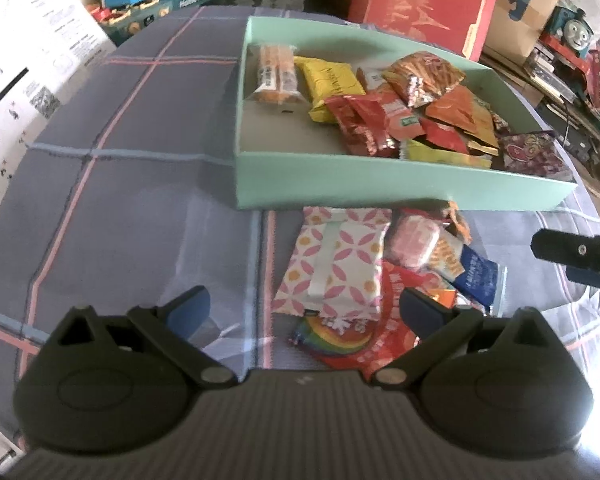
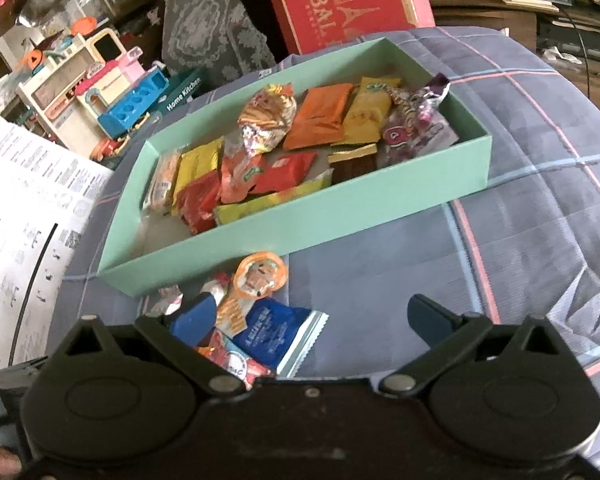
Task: Organize snacks
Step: 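Move both tools back over the remaining snack pile beside the box, then grasp the blue-and-white biscuit packet with the right tool while the left tool lowers toward the rainbow Skittles bag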
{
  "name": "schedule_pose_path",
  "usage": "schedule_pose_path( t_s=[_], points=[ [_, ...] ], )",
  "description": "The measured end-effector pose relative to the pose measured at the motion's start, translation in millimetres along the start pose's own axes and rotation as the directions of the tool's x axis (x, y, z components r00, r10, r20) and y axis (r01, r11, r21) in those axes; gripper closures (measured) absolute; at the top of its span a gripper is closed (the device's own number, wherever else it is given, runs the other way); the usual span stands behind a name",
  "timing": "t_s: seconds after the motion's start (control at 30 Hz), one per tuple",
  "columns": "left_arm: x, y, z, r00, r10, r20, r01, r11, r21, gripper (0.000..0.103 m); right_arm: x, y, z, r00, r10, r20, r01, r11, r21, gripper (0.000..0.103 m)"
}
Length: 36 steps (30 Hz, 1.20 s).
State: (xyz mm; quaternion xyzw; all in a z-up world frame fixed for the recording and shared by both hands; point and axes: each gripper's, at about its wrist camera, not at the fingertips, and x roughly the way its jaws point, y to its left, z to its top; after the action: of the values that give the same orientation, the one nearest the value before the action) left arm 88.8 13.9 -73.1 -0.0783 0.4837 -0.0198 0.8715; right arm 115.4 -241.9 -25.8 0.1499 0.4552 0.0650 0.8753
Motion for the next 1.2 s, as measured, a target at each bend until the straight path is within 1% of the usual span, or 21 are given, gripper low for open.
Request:
schedule_pose_path(
  t_s=[0.1, 0.23, 0.33, 0.43, 0.53, 0.67, 0.8, 0.83, 0.93, 1.1, 1.2],
  points=[
    [3.9, 5.6, -0.3, 1.000, 0.002, -0.011, -0.002, 1.000, -0.013, 0.000, 3.7, 1.6, -0.4, 1.000, -0.005, -0.015, 0.005, 1.000, -0.007, 0.000],
    [4.6, 6.1, -2.8, 1.000, -0.015, -0.020, 0.015, 1.000, -0.015, 0.000, 7.4, 3.8, -0.3, 1.000, -0.004, -0.027, 0.004, 1.000, -0.013, 0.000],
    [6.4, -1.4, -5.4, 0.999, -0.030, -0.032, 0.030, 1.000, 0.007, 0.000, 10.7, 4.8, 0.4, 0.999, -0.002, -0.038, 0.001, 1.000, -0.017, 0.000],
    [10.1, -11.5, -4.3, 1.000, -0.009, -0.030, 0.009, 1.000, 0.023, 0.000, 12.1, 7.1, -0.2, 0.999, -0.003, -0.047, 0.001, 1.000, -0.028, 0.000],
    [14.9, -20.1, 0.2, 1.000, -0.005, -0.020, 0.006, 1.000, 0.026, 0.000, 10.3, 4.9, 0.1, 0.999, -0.011, -0.049, 0.009, 1.000, -0.030, 0.000],
    [21.6, -32.2, 3.1, 1.000, 0.003, -0.009, -0.003, 0.998, 0.065, 0.000, 9.2, 2.3, 1.5, 0.999, -0.021, -0.046, 0.020, 1.000, -0.020, 0.000],
    [24.0, -35.2, -5.4, 1.000, -0.012, -0.017, 0.014, 0.992, 0.122, 0.000, 11.6, 3.2, 1.8, 0.998, -0.024, -0.052, 0.023, 1.000, -0.021, 0.000],
    [23.1, -33.9, -7.1, 1.000, -0.011, -0.013, 0.013, 0.991, 0.131, 0.000, 12.8, 3.9, 1.7, 0.998, -0.023, -0.057, 0.021, 1.000, -0.022, 0.000],
    [20.2, -22.3, -8.4, 1.000, -0.016, -0.016, 0.017, 0.993, 0.118, 0.000, 16.7, 9.1, 1.1, 0.997, -0.013, -0.070, 0.010, 0.999, -0.040, 0.000],
    [12.6, 3.8, -9.7, 1.000, -0.021, -0.006, 0.021, 0.998, 0.066, 0.000, 22.3, 20.9, -0.1, 0.995, 0.011, -0.094, -0.018, 0.997, -0.081, 0.000],
    [11.5, 14.9, -10.4, 1.000, 0.008, 0.005, -0.008, 0.999, 0.050, 0.000, 24.4, 26.7, 1.1, 0.995, 0.013, -0.097, -0.024, 0.994, -0.107, 0.000]
  ],
)
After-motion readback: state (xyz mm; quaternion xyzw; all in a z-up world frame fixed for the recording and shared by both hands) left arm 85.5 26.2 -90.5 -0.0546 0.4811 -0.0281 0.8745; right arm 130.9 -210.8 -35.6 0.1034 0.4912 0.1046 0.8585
